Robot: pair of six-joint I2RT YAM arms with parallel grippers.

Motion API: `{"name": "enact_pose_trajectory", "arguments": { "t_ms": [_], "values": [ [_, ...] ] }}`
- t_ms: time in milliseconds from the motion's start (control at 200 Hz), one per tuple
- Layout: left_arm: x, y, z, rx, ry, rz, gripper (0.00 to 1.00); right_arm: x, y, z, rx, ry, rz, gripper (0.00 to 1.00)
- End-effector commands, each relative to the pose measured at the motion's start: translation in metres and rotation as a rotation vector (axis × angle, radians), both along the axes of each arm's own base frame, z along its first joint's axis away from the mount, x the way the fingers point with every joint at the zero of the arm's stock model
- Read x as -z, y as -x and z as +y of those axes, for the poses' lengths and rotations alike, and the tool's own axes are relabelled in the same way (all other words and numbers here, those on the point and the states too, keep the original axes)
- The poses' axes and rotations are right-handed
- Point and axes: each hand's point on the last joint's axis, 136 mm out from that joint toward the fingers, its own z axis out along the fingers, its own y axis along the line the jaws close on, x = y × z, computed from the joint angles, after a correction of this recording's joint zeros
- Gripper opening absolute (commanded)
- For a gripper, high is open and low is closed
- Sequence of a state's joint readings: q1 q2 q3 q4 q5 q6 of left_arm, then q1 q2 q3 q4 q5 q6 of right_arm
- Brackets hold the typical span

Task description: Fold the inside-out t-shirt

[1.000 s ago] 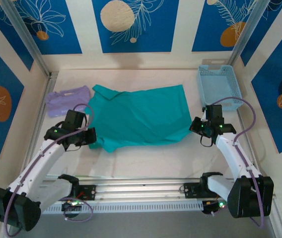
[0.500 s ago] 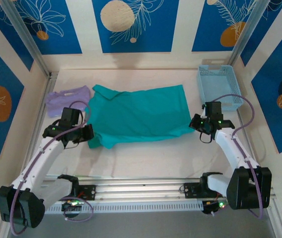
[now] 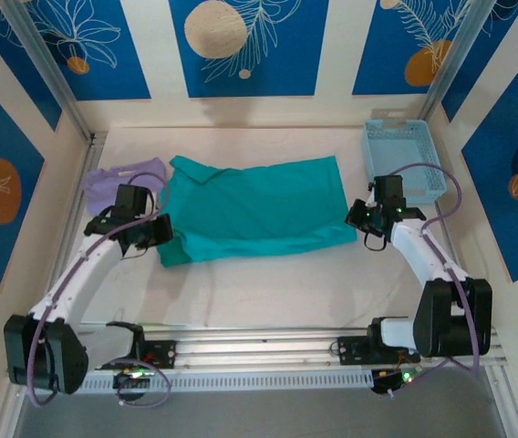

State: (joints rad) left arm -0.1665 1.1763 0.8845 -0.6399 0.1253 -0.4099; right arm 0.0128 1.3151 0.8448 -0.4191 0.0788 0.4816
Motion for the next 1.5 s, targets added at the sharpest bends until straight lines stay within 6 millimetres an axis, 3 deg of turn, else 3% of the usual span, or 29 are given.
{"name": "enact_pose_trajectory", "arguments": {
  "t_ms": [0, 90, 155, 220, 285, 350, 445, 550, 620, 735, 840, 1055, 1170, 1270, 1385, 1495],
  "values": [
    [-0.005, -0.037, 0.01, -0.059, -0.04, -0.067, 0.0, -0.004, -0.029, 0.0, 0.017, -0.007, -0.039, 0.0],
    [0.003, -0.07, 0.011, -0.078, -0.061, -0.095, 0.08, 0.016, -0.052, -0.007, 0.044, 0.02, 0.015, 0.05],
    [0.014, -0.095, 0.013, -0.088, -0.08, -0.078, 0.25, 0.027, -0.066, -0.014, 0.061, 0.055, 0.056, 0.13],
    [0.021, -0.117, 0.018, -0.098, -0.113, -0.065, 0.43, 0.028, -0.076, -0.018, 0.06, 0.097, 0.07, 0.27],
    [0.02, -0.123, 0.032, -0.121, -0.183, -0.061, 0.5, 0.02, -0.075, -0.022, 0.044, 0.147, 0.082, 0.32],
    [0.016, -0.111, 0.038, -0.131, -0.213, -0.069, 0.55, 0.01, -0.062, -0.02, 0.008, 0.204, 0.062, 0.38],
    [0.015, -0.076, 0.022, -0.118, -0.105, -0.102, 0.58, 0.006, -0.038, 0.007, -0.085, 0.215, 0.05, 0.43],
    [0.03, -0.036, -0.01, -0.076, 0.084, -0.092, 0.59, 0.022, -0.019, 0.046, -0.213, 0.121, 0.086, 0.44],
    [0.038, -0.019, -0.026, -0.047, 0.146, -0.078, 0.59, 0.04, -0.018, 0.056, -0.251, 0.104, 0.147, 0.42],
    [0.045, -0.01, -0.041, 0.022, 0.169, -0.059, 0.58, 0.064, -0.026, 0.047, -0.265, 0.166, 0.23, 0.39],
    [0.061, -0.011, -0.038, 0.025, 0.138, -0.02, 0.56, 0.08, -0.024, 0.04, -0.26, 0.199, 0.304, 0.39],
    [0.095, 0.0, -0.036, 0.018, 0.122, 0.067, 0.56, 0.099, 0.012, 0.007, -0.202, 0.331, 0.492, 0.37],
    [0.095, 0.007, -0.04, 0.032, 0.151, 0.075, 0.58, 0.096, 0.04, -0.016, -0.106, 0.337, 0.518, 0.37],
    [0.082, 0.013, -0.045, 0.048, 0.195, 0.044, 0.59, 0.062, 0.041, -0.022, -0.05, 0.313, 0.387, 0.37],
    [0.068, 0.012, -0.037, 0.039, 0.155, -0.002, 0.6, 0.013, 0.022, 0.024, -0.224, 0.238, 0.114, 0.43],
    [0.06, 0.008, -0.037, 0.025, 0.173, -0.024, 0.59, -0.019, 0.02, 0.117, -0.572, 0.147, -0.118, 0.47]
  ]
}}
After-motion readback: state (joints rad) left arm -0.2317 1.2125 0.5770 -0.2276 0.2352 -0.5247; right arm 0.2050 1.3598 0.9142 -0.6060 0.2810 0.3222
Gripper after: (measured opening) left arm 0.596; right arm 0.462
